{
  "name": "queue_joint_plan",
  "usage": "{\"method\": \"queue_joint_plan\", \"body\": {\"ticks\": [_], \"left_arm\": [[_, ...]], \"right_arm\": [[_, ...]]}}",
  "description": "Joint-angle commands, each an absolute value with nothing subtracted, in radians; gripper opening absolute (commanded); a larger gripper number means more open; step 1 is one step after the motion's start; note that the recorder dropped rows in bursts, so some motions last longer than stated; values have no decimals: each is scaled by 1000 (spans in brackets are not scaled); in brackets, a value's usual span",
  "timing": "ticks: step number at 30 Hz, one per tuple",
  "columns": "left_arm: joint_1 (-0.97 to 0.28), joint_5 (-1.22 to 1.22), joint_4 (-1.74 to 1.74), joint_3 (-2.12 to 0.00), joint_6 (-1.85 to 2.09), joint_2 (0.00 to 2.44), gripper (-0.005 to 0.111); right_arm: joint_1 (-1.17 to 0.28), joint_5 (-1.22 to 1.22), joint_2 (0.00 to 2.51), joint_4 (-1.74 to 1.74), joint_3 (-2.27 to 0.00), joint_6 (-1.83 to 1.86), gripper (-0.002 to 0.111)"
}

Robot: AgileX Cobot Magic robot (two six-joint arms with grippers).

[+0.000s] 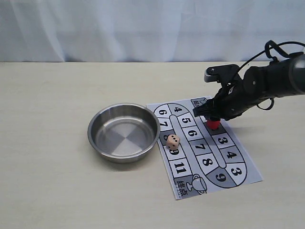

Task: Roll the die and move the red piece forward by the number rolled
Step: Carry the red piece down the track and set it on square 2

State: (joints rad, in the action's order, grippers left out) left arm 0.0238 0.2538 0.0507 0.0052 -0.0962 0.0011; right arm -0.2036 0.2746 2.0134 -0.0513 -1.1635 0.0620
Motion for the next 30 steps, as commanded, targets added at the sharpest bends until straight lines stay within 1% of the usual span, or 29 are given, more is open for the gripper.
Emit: {"method": "queue_joint_plan", "body": {"ticks": [1, 6, 10, 20, 24, 30], "left_arm": [[24, 242, 47, 0, -100, 0, 0], [24, 242, 47, 0, -100, 0, 0], [24, 242, 47, 0, -100, 0, 0], [24, 242, 47, 0, -100, 0, 0], [24, 242, 47, 0, -100, 0, 0], [24, 242, 50, 0, -100, 0, 0]], "right_arm": [[-200, 284, 1993, -44, -1155, 64, 4], [-200, 337, 1918, -44, -1151, 64, 4], [-200, 338, 1866, -40, -1104, 64, 4], [-200, 182, 1840, -38, -920, 66, 4], [-200, 107, 1861, -38, -888, 63, 4], [-200, 92, 1883, -45, -889, 44, 5]]}}
